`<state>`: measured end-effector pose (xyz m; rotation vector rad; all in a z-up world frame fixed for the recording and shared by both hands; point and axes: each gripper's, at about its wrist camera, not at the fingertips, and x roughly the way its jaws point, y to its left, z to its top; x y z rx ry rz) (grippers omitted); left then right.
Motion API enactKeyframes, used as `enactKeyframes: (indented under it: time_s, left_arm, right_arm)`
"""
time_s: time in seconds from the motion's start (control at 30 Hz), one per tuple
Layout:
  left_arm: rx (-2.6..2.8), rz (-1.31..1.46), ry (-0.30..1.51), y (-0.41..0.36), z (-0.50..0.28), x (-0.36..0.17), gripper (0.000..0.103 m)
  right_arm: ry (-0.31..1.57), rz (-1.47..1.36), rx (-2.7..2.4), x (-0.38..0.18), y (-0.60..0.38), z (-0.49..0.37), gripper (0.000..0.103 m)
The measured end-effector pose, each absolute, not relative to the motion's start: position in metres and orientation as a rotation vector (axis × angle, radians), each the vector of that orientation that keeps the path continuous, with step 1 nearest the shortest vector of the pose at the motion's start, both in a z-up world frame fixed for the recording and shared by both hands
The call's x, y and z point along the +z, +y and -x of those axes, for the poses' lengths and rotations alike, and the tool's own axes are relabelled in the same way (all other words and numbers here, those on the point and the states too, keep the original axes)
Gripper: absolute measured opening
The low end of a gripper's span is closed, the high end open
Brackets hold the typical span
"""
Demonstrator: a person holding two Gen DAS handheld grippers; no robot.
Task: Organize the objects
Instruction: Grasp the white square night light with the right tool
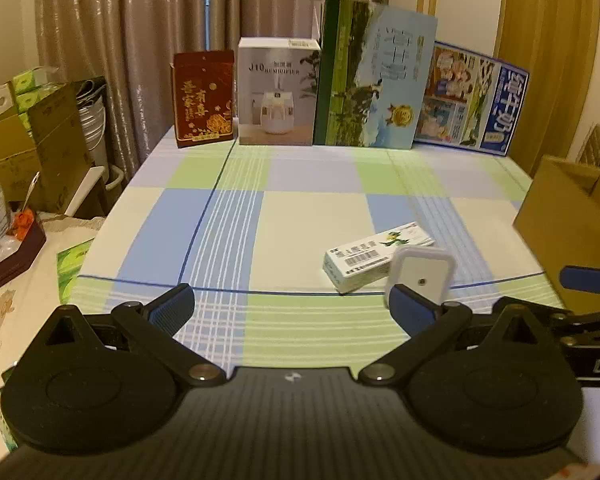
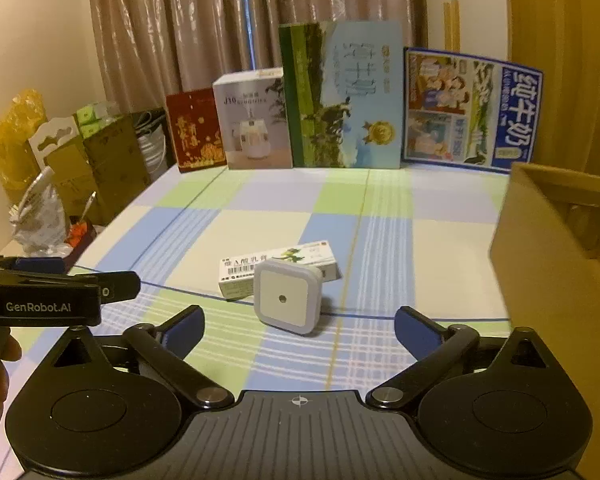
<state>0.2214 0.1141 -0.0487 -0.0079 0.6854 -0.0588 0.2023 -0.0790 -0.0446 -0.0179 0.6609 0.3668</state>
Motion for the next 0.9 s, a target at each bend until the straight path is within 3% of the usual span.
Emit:
enactKeyframes:
  time_s: [0.3, 0.53, 0.9]
  left_arm:
    - [-0.085, 0.009, 0.727, 0.130, -0.263, -0.084, 0.102]
    - [-0.038, 0.066, 0.731, 0.148, -0.273, -0.095, 0.102]
    - [-0.060, 0.042, 0.732, 0.139, -0.275, -0.096, 0.102]
  right_arm:
    - [0.720, -0.003, 0.348, -0.087, -0.060, -0.251, 0.084]
    - [0.729, 0.012, 0.338, -0.106, -0.043, -0.277, 0.068]
    - [0.726, 0.028, 0.321, -0.117, -0.034, -0.286, 0.065]
